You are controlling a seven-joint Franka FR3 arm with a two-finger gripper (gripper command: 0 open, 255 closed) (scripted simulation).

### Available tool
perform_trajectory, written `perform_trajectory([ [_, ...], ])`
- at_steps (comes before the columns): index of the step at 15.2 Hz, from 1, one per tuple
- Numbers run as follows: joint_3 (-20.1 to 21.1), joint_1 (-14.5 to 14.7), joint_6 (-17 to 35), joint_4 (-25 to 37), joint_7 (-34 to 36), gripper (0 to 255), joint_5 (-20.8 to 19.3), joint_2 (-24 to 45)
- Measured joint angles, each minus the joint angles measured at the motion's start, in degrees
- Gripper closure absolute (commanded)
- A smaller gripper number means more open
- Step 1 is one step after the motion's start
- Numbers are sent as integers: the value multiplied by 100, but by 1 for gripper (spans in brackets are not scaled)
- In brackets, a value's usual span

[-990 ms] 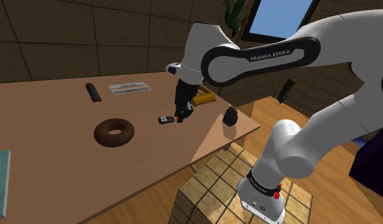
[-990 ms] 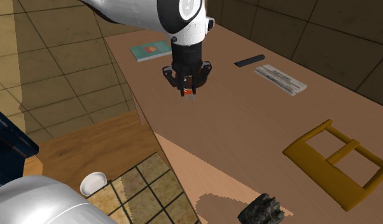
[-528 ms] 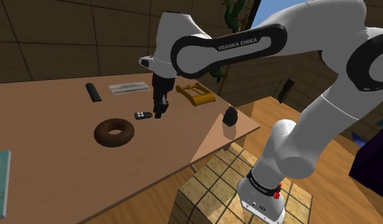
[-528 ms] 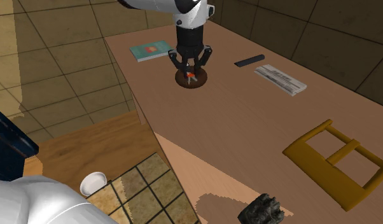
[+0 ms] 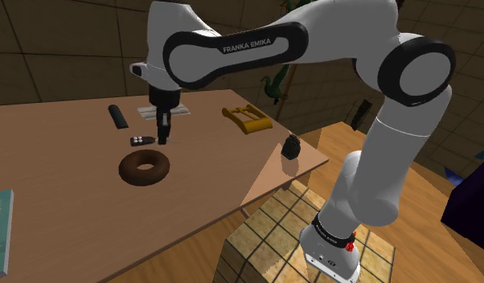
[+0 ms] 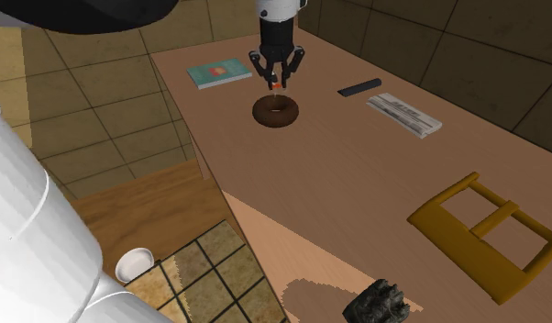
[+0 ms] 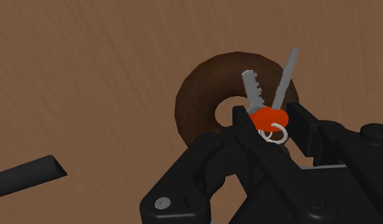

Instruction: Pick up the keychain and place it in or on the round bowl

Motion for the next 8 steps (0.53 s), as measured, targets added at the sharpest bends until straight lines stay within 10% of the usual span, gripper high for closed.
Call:
perform_trajectory([
  [8,24,104,90,742,175,255,-165,846],
])
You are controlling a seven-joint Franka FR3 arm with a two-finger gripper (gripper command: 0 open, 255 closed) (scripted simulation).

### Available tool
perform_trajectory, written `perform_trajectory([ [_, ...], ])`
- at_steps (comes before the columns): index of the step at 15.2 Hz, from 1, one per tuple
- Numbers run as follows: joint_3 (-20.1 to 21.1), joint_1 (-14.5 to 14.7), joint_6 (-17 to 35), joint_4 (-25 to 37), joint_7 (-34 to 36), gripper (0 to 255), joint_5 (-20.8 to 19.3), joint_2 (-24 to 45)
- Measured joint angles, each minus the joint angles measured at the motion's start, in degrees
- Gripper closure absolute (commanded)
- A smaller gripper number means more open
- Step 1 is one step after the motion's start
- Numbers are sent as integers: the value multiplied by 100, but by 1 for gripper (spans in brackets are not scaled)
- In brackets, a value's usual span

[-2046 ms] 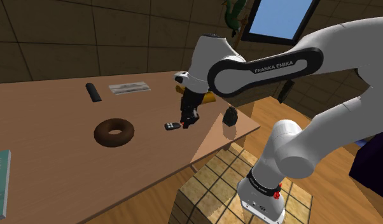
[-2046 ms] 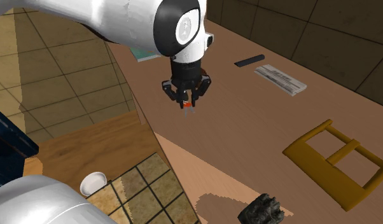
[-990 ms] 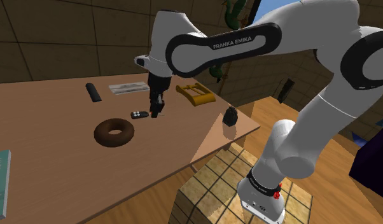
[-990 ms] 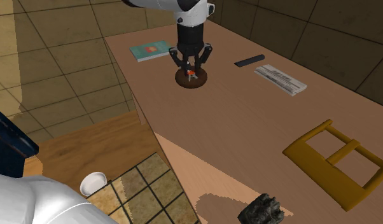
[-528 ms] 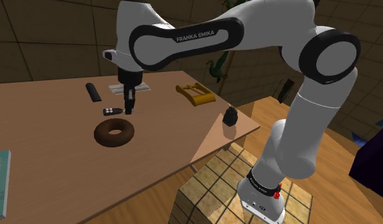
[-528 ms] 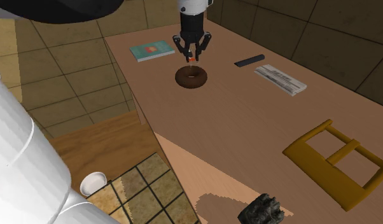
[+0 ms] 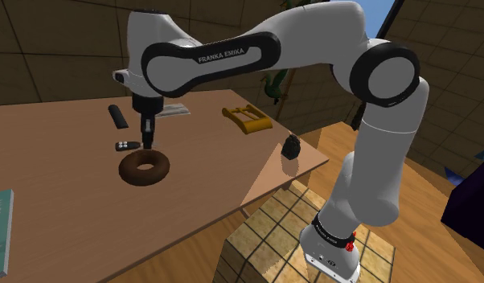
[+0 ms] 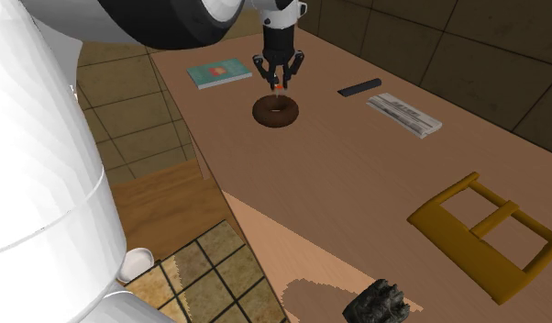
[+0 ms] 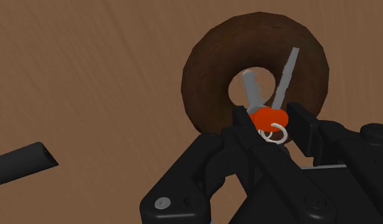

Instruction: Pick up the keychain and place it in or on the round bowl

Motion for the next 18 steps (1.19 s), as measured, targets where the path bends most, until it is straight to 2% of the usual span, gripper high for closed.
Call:
perform_trajectory([
  [9,-19,2,618,-404,16,255,-47,216],
  [16,-20,7,696,-450,27,255,-55,247],
  [17,-20,7,695,-450,27,0,-55,247],
  [18,-20,7,695,-450,27,0,-55,247],
])
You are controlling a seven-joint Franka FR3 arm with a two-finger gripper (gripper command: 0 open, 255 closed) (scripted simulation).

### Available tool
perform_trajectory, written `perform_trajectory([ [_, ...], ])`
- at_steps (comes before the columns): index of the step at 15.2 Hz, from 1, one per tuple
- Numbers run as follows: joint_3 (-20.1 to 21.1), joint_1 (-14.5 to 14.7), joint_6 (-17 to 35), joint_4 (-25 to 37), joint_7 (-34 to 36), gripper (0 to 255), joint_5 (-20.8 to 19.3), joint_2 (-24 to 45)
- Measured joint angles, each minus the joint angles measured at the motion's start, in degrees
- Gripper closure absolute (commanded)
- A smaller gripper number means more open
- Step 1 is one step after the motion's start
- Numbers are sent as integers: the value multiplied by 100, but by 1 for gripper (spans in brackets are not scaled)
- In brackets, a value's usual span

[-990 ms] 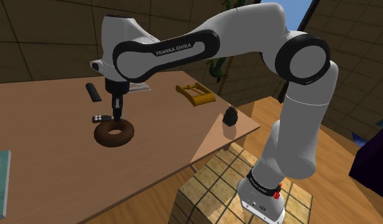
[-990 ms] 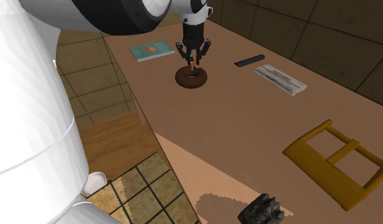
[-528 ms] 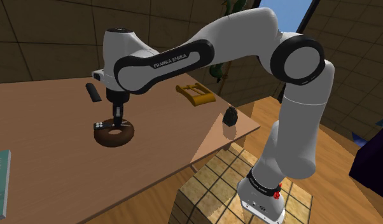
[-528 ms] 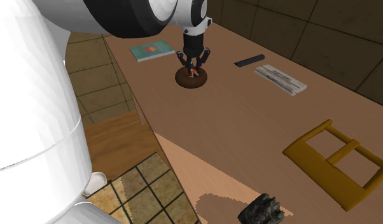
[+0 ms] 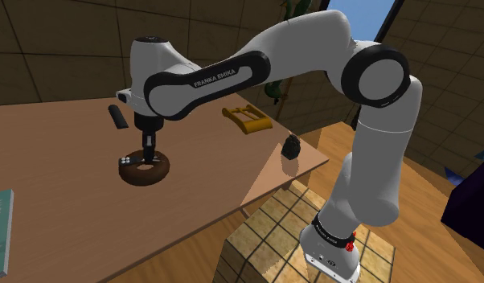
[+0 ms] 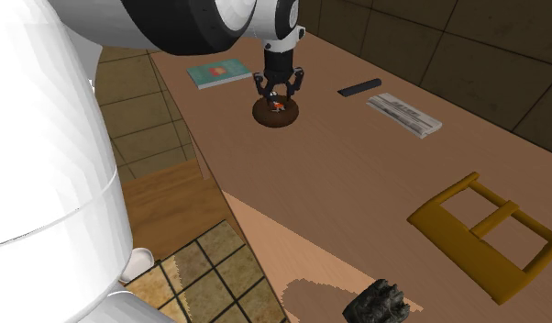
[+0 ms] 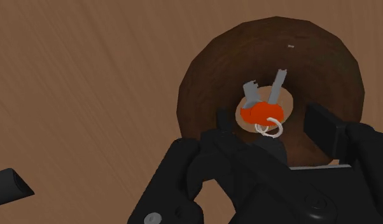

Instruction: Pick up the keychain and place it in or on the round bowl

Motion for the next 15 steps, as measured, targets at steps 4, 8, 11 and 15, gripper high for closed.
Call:
perform_trajectory([
  [4,0,0,0,0,0,0,0,0],
  [8,13,-6,-348,196,-16,0,35,-161],
  [11,17,-20,-582,300,-40,0,62,-292],
  [15,18,-20,-620,323,-41,0,65,-302],
])
